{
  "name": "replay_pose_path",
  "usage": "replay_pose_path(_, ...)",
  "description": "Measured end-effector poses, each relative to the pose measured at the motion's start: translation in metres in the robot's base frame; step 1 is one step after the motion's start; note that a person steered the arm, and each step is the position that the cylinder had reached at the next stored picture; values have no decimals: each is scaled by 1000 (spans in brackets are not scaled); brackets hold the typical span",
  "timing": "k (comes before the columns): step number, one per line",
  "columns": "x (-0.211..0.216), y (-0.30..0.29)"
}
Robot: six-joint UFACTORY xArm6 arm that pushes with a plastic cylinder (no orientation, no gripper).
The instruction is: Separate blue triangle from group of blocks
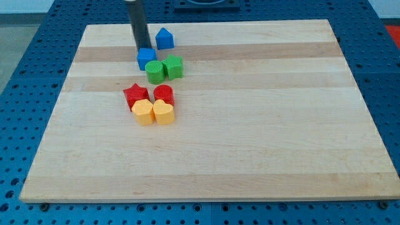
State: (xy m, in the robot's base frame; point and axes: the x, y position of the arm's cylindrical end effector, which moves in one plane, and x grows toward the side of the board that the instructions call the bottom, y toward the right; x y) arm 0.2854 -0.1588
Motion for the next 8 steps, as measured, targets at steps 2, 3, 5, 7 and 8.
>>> replay_pose_path(2,-30,25)
replay_pose_path(3,-33,102)
replay_pose_path(5,-49,125)
replay_pose_path(7,-49,217)
replay_pose_path(8,-46,203)
